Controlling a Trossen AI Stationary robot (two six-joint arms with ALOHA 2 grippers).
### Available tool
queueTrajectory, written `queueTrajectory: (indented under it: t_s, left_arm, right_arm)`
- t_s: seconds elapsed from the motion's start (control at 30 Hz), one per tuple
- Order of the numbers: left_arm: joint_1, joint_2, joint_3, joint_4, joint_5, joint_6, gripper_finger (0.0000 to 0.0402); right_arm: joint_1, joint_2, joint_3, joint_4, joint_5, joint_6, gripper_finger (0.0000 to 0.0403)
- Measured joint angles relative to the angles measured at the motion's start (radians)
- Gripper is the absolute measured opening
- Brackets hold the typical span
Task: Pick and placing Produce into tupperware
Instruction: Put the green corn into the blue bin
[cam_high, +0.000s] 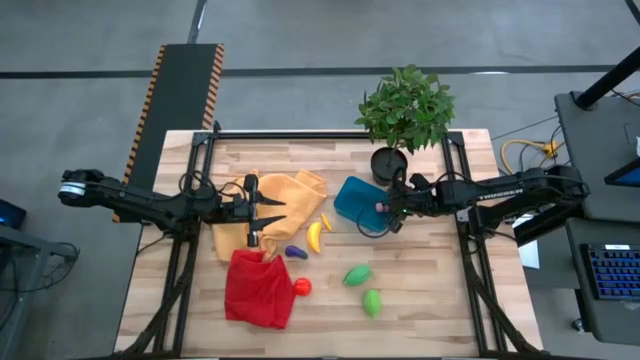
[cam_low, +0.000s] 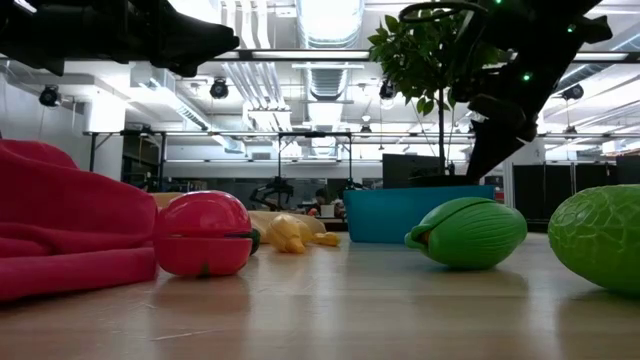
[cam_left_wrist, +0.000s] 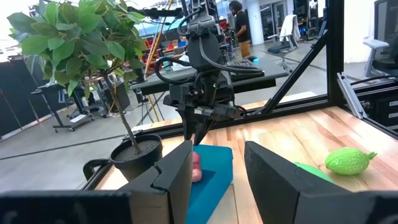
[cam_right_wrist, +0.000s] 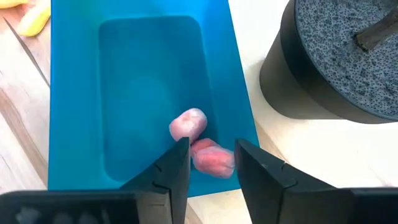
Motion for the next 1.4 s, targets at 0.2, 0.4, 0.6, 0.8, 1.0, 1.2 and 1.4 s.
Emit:
queueTrajectory:
  t_s: [0.2,0.4,0.6,0.8,1.0,1.2,1.4]
  left_arm:
    - [0.000,0.000,0.000,0.000,0.000,0.000,0.0132]
    - [0.000,0.000,0.000,0.000,0.000,0.000,0.0132]
    - [0.000,0.000,0.000,-0.001,0.000,0.000,0.0132]
    - [0.000,0.000,0.000,-0.002,0.000,0.000,0.0132]
    - [0.000,0.000,-0.003,-0.003,0.000,0.000,0.0132]
    - [0.000,0.000,-0.005,-0.002,0.000,0.000,0.0132]
    - [0.000,0.000,-0.005,-0.002,0.000,0.000,0.0132]
  right_arm:
    - [0.011,-0.001,0.018,0.082,-0.062,0.025,0.0108]
    - [0.092,-0.001,0.047,0.279,-0.179,-0.079,0.0098]
    - [0.212,-0.002,0.118,0.286,-0.255,-0.120,0.0093]
    - [0.292,0.001,0.197,0.291,-0.332,-0.236,0.0105]
    - [0.329,0.037,0.305,0.295,-0.494,-0.254,0.0188]
    - [0.413,0.200,0.427,0.179,-0.385,-0.410,0.0298]
    - [0.435,0.409,0.610,-0.179,-0.158,-0.346,0.0336]
